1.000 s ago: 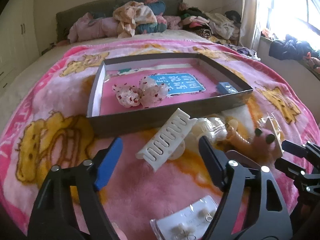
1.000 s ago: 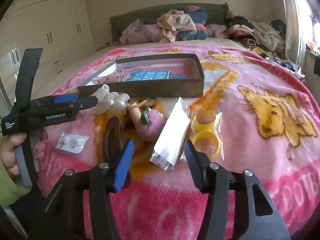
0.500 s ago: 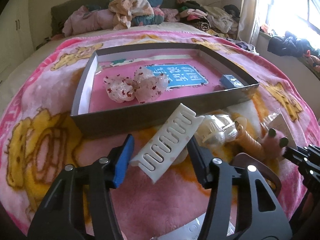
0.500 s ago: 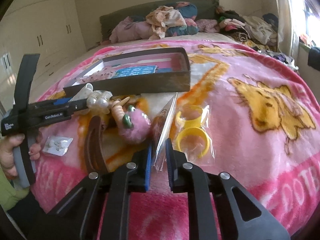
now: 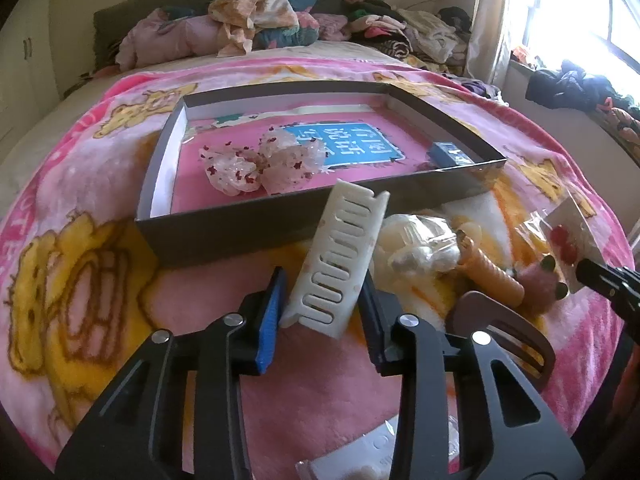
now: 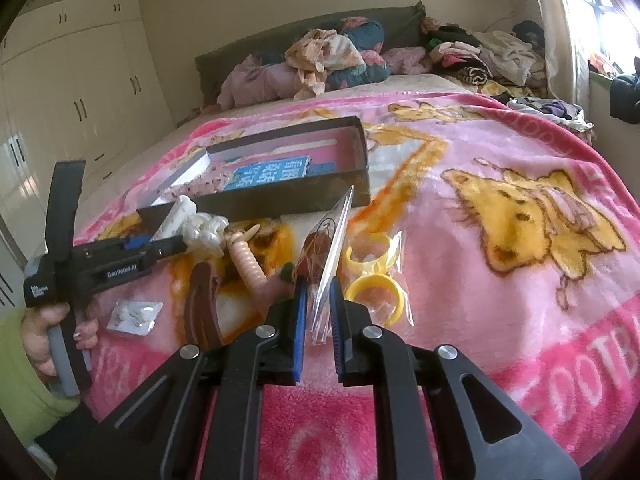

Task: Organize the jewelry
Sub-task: 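Grasp the white claw clip with the left gripper while the right grasps the clear bag, then place the white claw clip in the tray with the left gripper while the right drops the clear bag in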

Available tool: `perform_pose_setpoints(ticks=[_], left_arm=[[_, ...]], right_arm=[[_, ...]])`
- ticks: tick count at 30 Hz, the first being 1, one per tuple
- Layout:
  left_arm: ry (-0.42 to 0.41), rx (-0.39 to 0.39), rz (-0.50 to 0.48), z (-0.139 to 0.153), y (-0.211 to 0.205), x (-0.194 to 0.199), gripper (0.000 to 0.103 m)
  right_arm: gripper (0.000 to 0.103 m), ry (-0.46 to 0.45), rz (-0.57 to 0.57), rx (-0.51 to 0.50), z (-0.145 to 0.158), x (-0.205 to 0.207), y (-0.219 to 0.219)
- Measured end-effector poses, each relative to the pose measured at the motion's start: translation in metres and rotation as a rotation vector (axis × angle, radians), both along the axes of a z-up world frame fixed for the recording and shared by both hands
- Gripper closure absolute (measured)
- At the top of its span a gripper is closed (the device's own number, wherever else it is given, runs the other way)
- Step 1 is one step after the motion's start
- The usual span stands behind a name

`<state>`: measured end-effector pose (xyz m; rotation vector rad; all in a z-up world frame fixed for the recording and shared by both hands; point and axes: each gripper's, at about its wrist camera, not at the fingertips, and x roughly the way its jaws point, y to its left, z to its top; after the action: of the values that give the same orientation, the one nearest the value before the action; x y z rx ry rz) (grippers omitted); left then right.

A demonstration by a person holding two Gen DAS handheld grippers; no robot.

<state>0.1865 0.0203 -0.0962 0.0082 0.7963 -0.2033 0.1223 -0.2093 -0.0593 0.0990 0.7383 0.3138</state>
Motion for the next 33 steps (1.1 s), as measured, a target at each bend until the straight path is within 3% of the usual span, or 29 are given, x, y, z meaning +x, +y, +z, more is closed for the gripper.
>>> perform_pose_setpoints(ticks=[11,33], left_arm=[[-0.036,-0.035,-0.012,0.018,0.002,-0.014,0.084],[-0.084,-0.097,0.024,0.046,0.022,-0.026,0.084]], right_arm=[[0.092,-0.024,0.005,0.009,0.012,0.0,0.003],[0.092,-0.055,0.101,-0.005,0.029,0.02,0.042]])
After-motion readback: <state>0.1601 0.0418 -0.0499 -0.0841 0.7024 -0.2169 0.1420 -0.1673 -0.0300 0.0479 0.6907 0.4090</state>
